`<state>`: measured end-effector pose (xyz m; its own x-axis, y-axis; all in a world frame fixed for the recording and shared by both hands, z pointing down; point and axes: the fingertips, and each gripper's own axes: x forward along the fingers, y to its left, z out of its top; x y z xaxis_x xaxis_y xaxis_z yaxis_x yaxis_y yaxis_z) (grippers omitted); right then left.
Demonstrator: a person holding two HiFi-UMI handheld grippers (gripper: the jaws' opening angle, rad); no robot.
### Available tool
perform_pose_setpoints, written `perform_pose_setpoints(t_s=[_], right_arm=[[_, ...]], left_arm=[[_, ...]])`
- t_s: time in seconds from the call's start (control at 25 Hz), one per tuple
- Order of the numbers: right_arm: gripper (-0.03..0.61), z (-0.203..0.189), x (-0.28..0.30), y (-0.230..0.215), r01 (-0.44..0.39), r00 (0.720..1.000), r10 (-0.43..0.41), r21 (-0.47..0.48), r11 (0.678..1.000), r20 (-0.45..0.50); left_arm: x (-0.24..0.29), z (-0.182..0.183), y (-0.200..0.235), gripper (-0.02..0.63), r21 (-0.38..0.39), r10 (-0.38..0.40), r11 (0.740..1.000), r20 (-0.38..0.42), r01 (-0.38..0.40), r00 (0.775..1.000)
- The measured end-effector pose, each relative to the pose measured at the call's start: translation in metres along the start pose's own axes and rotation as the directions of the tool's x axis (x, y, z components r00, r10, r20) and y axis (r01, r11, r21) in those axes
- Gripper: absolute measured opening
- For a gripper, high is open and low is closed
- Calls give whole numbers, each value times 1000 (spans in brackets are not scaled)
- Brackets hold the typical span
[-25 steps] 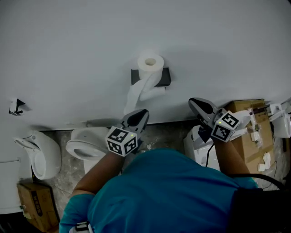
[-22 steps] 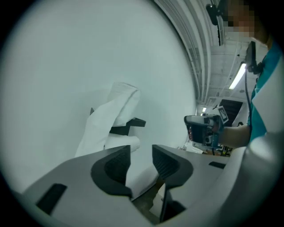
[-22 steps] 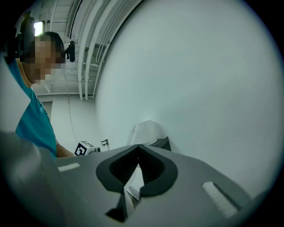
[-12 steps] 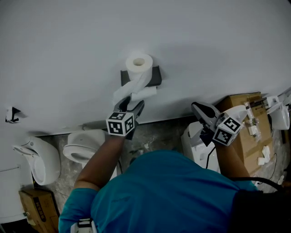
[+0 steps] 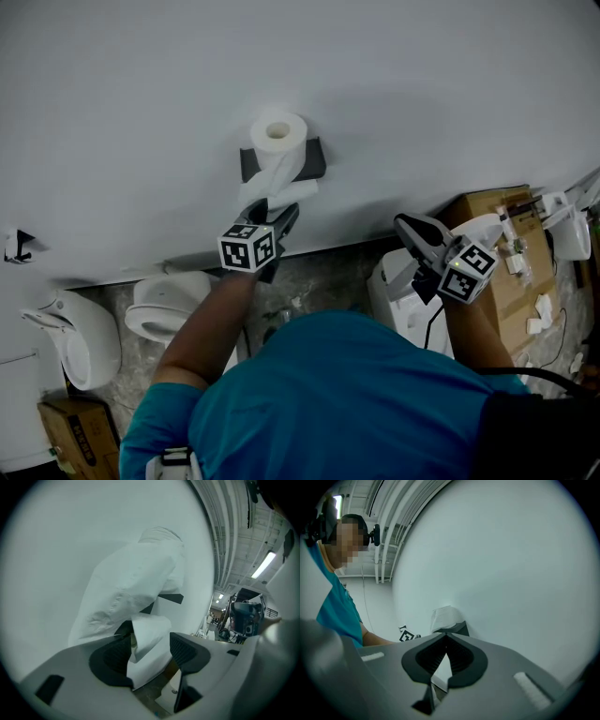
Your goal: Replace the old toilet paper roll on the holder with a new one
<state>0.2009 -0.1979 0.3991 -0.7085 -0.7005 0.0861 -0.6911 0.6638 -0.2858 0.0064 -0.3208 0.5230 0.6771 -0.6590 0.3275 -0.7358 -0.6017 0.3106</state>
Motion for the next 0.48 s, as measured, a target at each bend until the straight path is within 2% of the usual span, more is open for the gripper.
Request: perform_pose_setpoints(t_s=[0.04,0.12,0.28,0.36,0.48], right_arm=[[2,0,-1,0,3,1000,-3,-1,1000,-1],[2,0,-2,-2,11,1000,-11,0,1000,-4],[2,-2,-4,-6,24,1000,-24,3,1000,-12],[2,-1,-4,-8,29,1000,-29,4,1000,-13],[2,0,-4,-11,34,999,-34,6,999,-11]], left_arm=[[0,1,3,246,-13,9,1000,10,-9,1000],[-1,3,9,119,-35,27,999,30,-26,999],[1,9,8,70,-40,1,999,50,1,999],[3,14,4,38,-40,-30,999,62,32,998],[4,17,-7,26,-36,-86,995,74,89,994]])
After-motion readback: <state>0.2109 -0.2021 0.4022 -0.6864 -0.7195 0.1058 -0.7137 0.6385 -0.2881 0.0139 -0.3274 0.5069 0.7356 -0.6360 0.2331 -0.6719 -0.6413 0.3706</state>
